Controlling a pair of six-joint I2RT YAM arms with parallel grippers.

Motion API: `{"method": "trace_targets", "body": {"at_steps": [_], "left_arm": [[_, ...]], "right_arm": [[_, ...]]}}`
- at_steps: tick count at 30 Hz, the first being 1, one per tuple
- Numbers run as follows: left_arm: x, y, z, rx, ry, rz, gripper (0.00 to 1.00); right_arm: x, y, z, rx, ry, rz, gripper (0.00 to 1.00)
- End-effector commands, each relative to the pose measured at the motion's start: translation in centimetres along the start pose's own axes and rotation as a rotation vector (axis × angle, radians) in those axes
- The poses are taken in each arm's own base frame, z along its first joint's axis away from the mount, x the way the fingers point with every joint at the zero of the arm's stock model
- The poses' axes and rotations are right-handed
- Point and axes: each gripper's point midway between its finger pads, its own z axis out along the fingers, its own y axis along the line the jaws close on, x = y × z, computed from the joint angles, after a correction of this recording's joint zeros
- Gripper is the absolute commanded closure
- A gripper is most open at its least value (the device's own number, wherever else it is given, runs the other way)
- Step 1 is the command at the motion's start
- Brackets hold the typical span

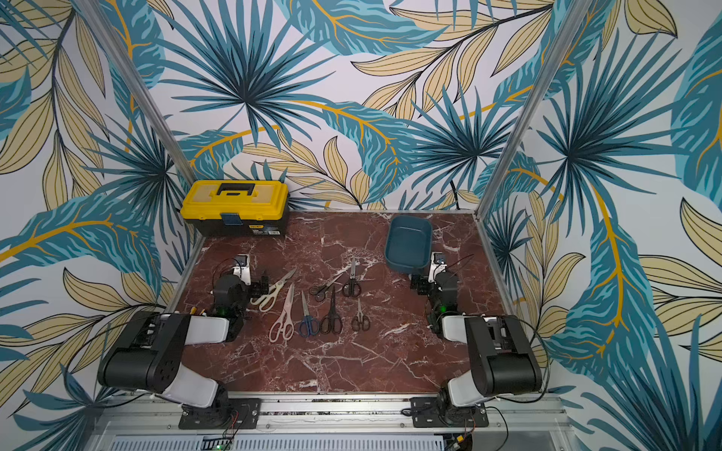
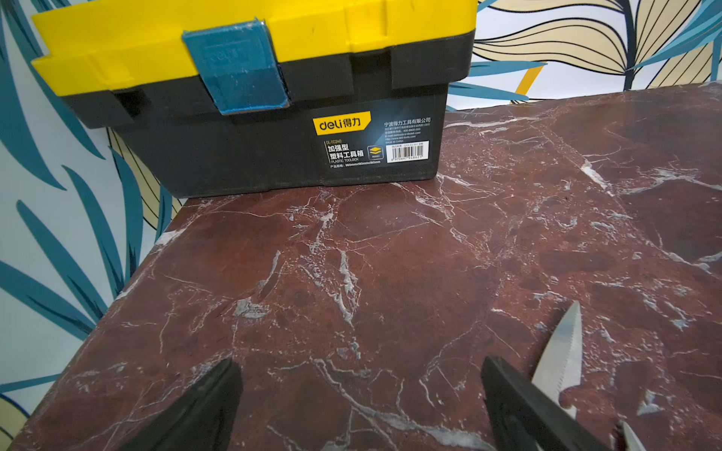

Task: Put the scissors into the storage box
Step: Move the storage box to the center of the board.

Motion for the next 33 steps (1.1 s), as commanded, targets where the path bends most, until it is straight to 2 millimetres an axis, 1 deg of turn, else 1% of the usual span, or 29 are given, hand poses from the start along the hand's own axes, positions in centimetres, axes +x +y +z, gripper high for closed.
{"method": "trace_targets", "body": {"at_steps": [1,16,17,18,19,20,21,22,23,24,25,26,27,28,30,32,33], "left_arm": [[-1.9,0.0,0.2,-0.008,-0.042,-0.004,0.00],[-1.9,0.1,0.3,0.003,-0.040,-0.012,0.00],[-2.3,0.1,0.2,-0.001,-0.060,-0.008,0.00],[-3.6,-0.1,-0.5,-0.011,-0.106,0.016,0.00],[-4.8,-0.6,-1.5,-0.046,-0.110,0.053,0.00],[-6.2,-1.4,-2.7,-0.061,-0.083,0.080,0.00],[-7.4,-2.4,-4.0,-0.015,-0.034,0.051,0.00],[-9.1,-3.3,-5.1,0.043,-0.029,-0.019,0.00],[-10.4,-4.3,-6.1,0.120,-0.020,-0.112,0.01],[-11.3,-5.7,-7.0,0.206,-0.017,-0.184,0.05],[-11.8,-6.5,-7.6,0.238,-0.010,-0.201,0.06],[-12.0,-8.5,-8.4,0.324,0.016,-0.230,0.09],[-12.0,-9.9,-9.0,0.358,0.044,-0.258,0.11],[-12.0,-10.8,-9.5,0.373,0.063,-0.259,0.10],[-11.9,-13.3,-11.0,0.427,0.100,-0.243,0.11],[-12.0,-14.8,-12.2,0.448,0.100,-0.231,0.11],[-12.1,-15.5,-12.8,0.465,0.091,-0.244,0.10]], "right_arm": [[-0.2,0.1,0.1,-0.006,0.001,0.011,0.00],[-0.4,0.0,0.1,-0.001,-0.005,0.011,0.00],[-0.9,-0.3,0.0,0.016,-0.024,0.008,0.01],[-1.7,-0.6,-0.3,0.037,-0.015,0.009,0.02],[-2.4,-1.1,-0.6,0.068,0.033,0.017,0.04],[-3.8,-2.2,-1.0,0.139,0.094,0.071,0.04],[-5.5,-3.0,-1.6,0.195,0.134,0.133,0.04],[-6.7,-2.4,-1.8,0.164,0.164,0.139,0.04],[-7.5,-0.9,-1.8,0.084,0.206,0.124,0.04],[-8.2,-0.1,-1.6,0.046,0.243,0.129,0.04],[-7.7,-0.2,-1.3,0.064,0.321,0.156,0.04],[-7.6,-0.3,-1.2,0.082,0.390,0.175,0.04],[-7.2,-0.1,-0.8,0.089,0.468,0.178,0.05],[-7.4,0.2,-0.4,0.081,0.522,0.183,0.05],[-7.7,0.8,0.6,0.067,0.610,0.191,0.05],[-7.7,1.1,1.9,0.038,0.677,0.226,0.06],[-7.6,0.5,2.6,0.057,0.703,0.249,0.06]]}}
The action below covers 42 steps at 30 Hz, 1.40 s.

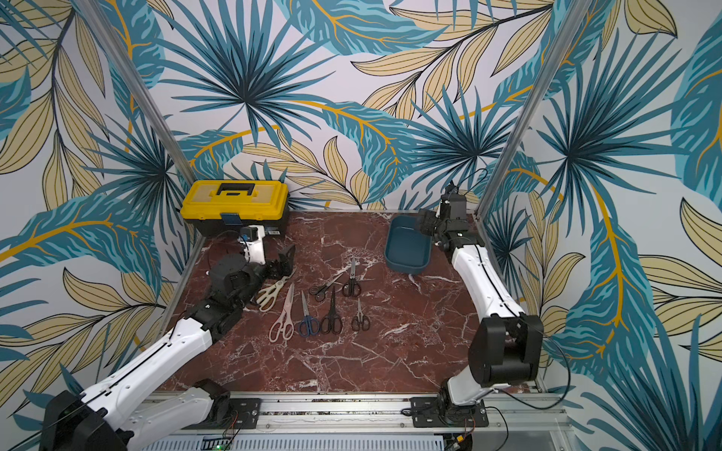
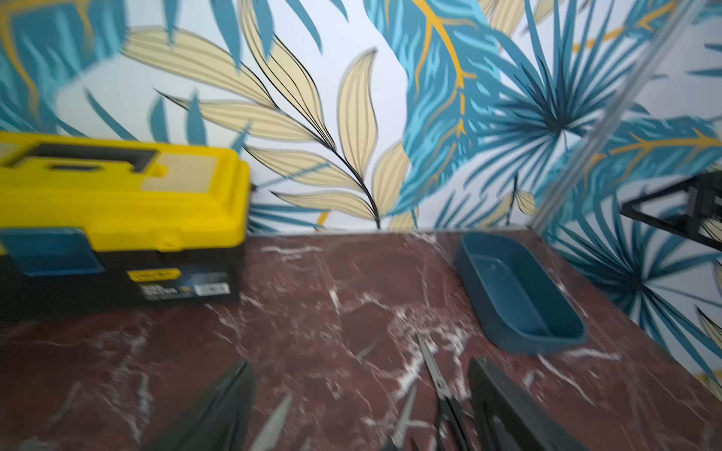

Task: Put the scissors into the storage box
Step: Move the storage box to the center of the board.

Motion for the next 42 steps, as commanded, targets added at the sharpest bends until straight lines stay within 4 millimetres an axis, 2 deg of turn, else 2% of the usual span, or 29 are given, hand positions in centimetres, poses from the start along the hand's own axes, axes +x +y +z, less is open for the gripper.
{"method": "trace_targets", "body": {"at_steps": [1,4,7,12,15,18,21,23,27,33,36,42], "left_arm": [[3.8,-1.7,-0.8,0.014,0.137,-0.066,0.10],[3.3,-3.8,-1.4,0.087,0.109,-0.086,0.10],[2.9,-4.0,-2.0,0.091,0.087,-0.096,0.08],[3.1,-1.3,-3.6,-0.008,0.029,-0.079,0.02],[3.3,-0.1,-4.7,-0.037,-0.014,-0.092,0.00],[3.5,0.4,-5.5,-0.043,-0.029,-0.097,0.00],[3.8,0.9,-5.9,-0.055,-0.038,-0.112,0.00],[3.9,0.8,-5.8,-0.046,-0.036,-0.101,0.00],[4.0,0.7,-5.7,-0.051,-0.017,-0.107,0.00],[3.9,0.5,-5.4,-0.034,-0.046,-0.137,0.00],[4.2,0.6,-5.1,-0.036,-0.060,-0.135,0.00],[5.7,1.0,-4.6,-0.051,-0.014,-0.065,0.00]], "right_arm": [[7.8,-2.7,2.0,0.081,0.399,0.074,0.07],[7.7,-3.0,4.3,0.082,0.486,0.057,0.09],[8.6,-3.7,6.6,0.120,0.585,0.016,0.11],[10.7,-3.6,9.5,0.095,0.693,-0.005,0.14],[12.4,-4.8,10.5,0.154,0.759,-0.040,0.19],[13.5,-5.4,11.5,0.172,0.786,-0.061,0.27],[14.6,-4.5,12.1,0.114,0.818,-0.047,0.40],[14.8,-4.5,12.1,0.117,0.822,-0.052,0.52],[14.8,-4.4,11.3,0.104,0.808,-0.055,0.71],[15.1,-3.9,8.5,0.068,0.759,-0.084,0.99],[16.2,-3.3,6.5,0.046,0.732,-0.085,1.00],[19.3,-1.5,0.7,0.050,0.639,-0.189,1.00]]}}
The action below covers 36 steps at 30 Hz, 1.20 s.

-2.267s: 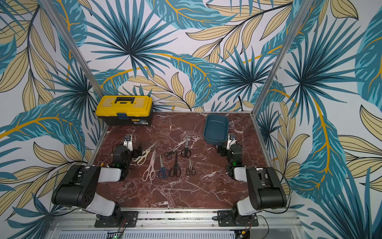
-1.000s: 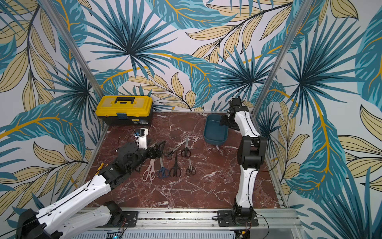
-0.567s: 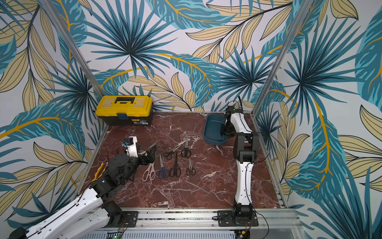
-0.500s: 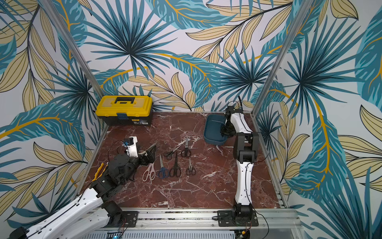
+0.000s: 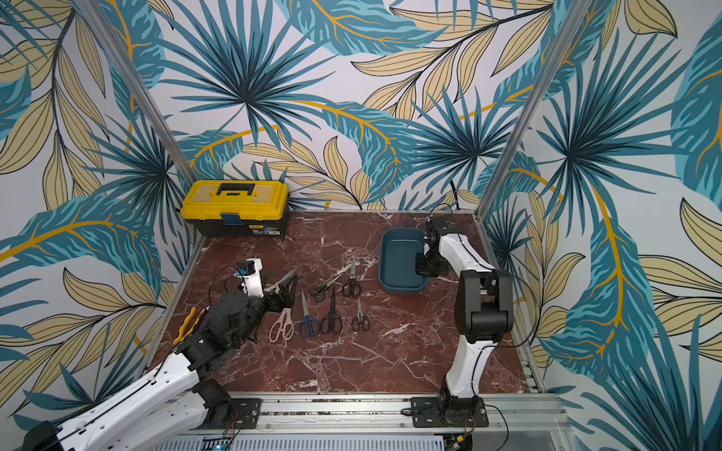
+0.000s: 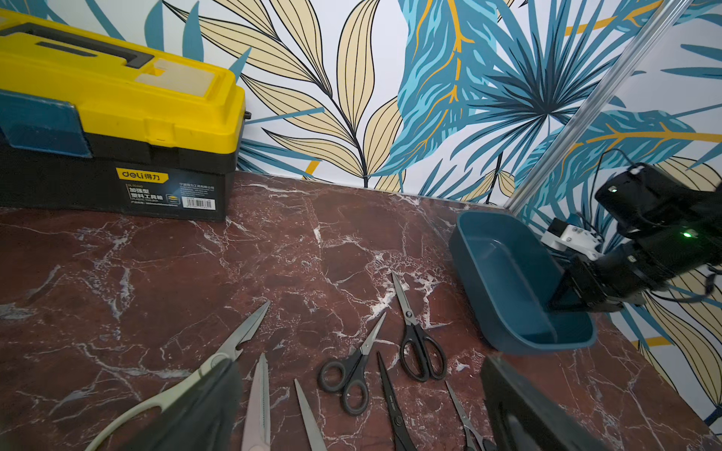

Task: Put the scissors into the storage box
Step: Move the storage box to the center of the board.

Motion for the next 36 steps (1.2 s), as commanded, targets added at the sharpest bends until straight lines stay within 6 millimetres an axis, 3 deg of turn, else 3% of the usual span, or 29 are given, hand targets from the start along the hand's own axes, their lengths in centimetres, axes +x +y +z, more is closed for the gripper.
{"method": "trace_targets", "body": {"at_steps": [1,7,10,16,23,30,36], "left_arm": [[1.2,0.8,0.3,-0.025,0.023,0.051,0.00],[2.0,1.5,0.1,-0.044,0.056,0.079,0.00],[2.2,1.5,-0.3,-0.038,0.064,0.070,0.00],[2.9,2.2,-0.6,-0.050,0.061,0.040,0.00],[2.8,2.2,-0.5,-0.056,0.057,0.056,0.00],[2.7,2.1,-0.5,-0.051,0.063,0.077,0.00],[2.4,1.6,-0.1,-0.036,0.053,0.073,0.00]], "right_arm": [[1.5,1.1,-1.0,0.005,-0.078,-0.026,1.00],[6.0,1.1,-0.4,-0.037,-0.050,-0.018,1.00],[7.3,1.0,0.6,-0.045,-0.017,-0.043,1.00],[7.3,3.6,1.5,-0.187,0.017,-0.059,1.00],[8.0,3.0,2.8,-0.147,0.079,-0.071,0.99],[8.3,2.8,3.0,-0.135,0.111,-0.078,0.83],[8.0,2.2,2.4,-0.094,0.105,-0.073,0.64]]}}
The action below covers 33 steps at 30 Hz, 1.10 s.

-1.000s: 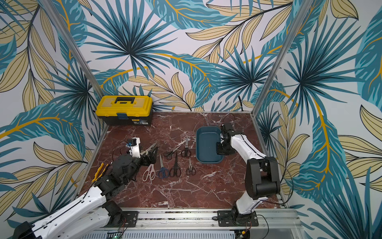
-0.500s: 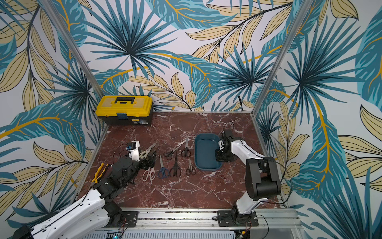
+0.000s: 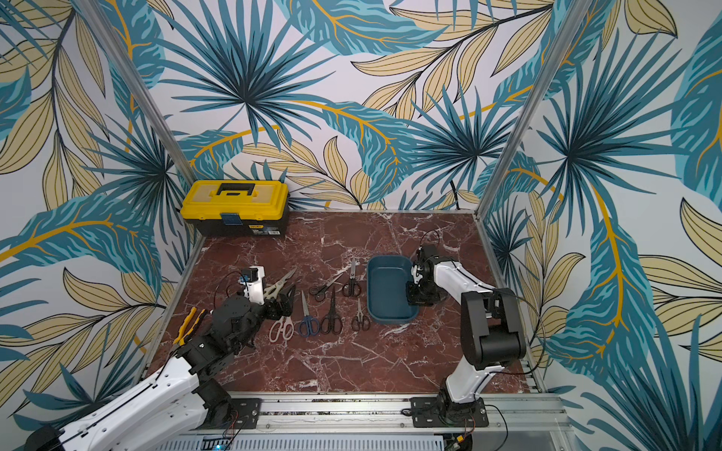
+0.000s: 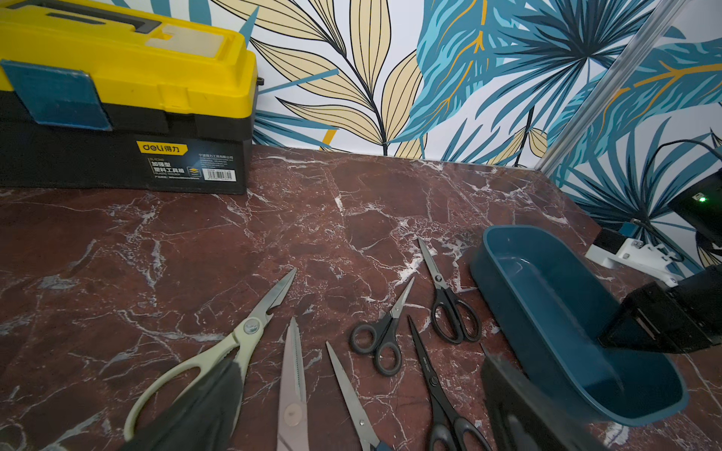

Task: Put the scissors into the storage box
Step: Move the storage box to the center of the board, then pick up the scissors from the center of the board.

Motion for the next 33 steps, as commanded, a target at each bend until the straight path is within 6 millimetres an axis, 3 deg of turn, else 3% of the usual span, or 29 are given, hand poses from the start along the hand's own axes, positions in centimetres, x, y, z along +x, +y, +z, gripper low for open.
{"method": "trace_targets", "body": {"at_steps": [1,5,10,13,15,17,20,21,24,29,31,33], "left_arm": [[-0.5,-0.2,0.1,0.007,-0.013,0.006,0.00],[-0.8,-0.5,0.0,0.019,-0.008,0.014,0.00],[-1.4,-0.1,-0.4,-0.003,-0.022,0.030,0.00],[-1.9,0.0,-0.7,-0.009,-0.032,0.037,0.00],[-1.9,-0.4,-0.9,0.010,-0.021,0.082,0.00],[-2.1,-1.0,-1.4,0.044,0.002,0.169,0.00],[-2.0,-2.2,-2.4,0.117,0.051,0.329,0.00],[-1.7,-2.5,-2.6,0.142,0.056,0.387,0.00],[-2.2,-2.0,-2.6,0.111,0.033,0.432,0.00],[-4.4,-3.9,-3.3,0.186,0.029,0.456,0.00],[-3.8,-4.8,-3.9,0.251,0.089,0.544,0.00],[-2.4,-4.3,-4.1,0.259,0.158,0.626,0.00]], "right_arm": [[-0.1,-0.4,-0.6,0.031,0.010,0.005,0.61],[-1.2,-1.3,-2.9,0.101,-0.030,0.012,0.50],[-3.4,-0.7,-8.6,0.165,-0.147,0.006,0.46],[-4.4,1.9,-12.4,0.188,-0.250,-0.065,0.40],[-4.6,5.0,-14.7,0.173,-0.318,-0.117,0.40],[-4.8,8.5,-15.9,0.005,-0.393,-0.073,0.39],[-3.8,14.3,-14.5,-0.302,-0.325,0.010,0.49],[-3.3,15.5,-14.2,-0.258,-0.303,-0.042,0.49],[-2.9,17.4,-12.4,-0.020,-0.329,-0.210,0.43],[-3.2,20.0,-8.6,0.029,-0.220,-0.264,0.44],[-3.7,20.4,-7.6,0.063,-0.214,-0.283,0.44],[-4.3,20.9,-6.4,0.078,-0.197,-0.292,0.44]]}}
